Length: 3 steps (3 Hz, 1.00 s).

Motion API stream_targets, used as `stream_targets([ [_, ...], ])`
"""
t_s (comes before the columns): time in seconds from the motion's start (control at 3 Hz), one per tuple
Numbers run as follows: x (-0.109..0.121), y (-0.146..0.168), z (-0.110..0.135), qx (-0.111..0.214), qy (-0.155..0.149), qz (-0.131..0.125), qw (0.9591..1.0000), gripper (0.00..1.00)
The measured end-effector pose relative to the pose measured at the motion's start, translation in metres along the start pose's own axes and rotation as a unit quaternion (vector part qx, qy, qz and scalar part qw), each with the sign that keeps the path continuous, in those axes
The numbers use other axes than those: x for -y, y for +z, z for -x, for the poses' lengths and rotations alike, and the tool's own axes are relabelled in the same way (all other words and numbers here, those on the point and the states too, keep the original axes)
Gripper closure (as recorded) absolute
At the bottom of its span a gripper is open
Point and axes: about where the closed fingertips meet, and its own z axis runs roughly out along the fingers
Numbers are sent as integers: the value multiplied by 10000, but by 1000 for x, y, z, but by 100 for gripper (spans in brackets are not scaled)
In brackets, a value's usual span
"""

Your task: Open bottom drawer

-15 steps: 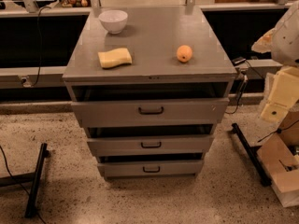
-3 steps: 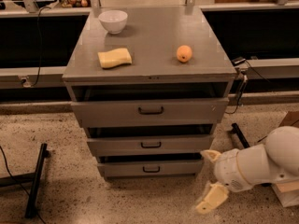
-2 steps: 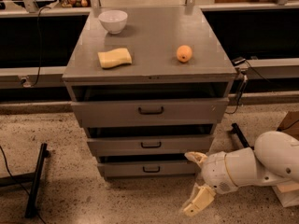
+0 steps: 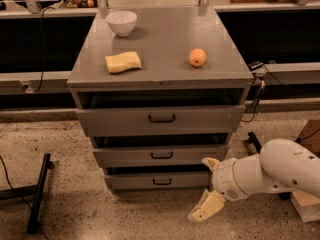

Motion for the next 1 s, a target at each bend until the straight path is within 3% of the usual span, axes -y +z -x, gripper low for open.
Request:
stream_targets([
  [0.33, 31, 26, -18, 466, -318, -298, 9980, 0],
  [0.67, 28, 42, -27, 565, -627, -181, 9963, 0],
  [1.0, 42, 58, -40, 237, -485, -356, 9979, 0],
])
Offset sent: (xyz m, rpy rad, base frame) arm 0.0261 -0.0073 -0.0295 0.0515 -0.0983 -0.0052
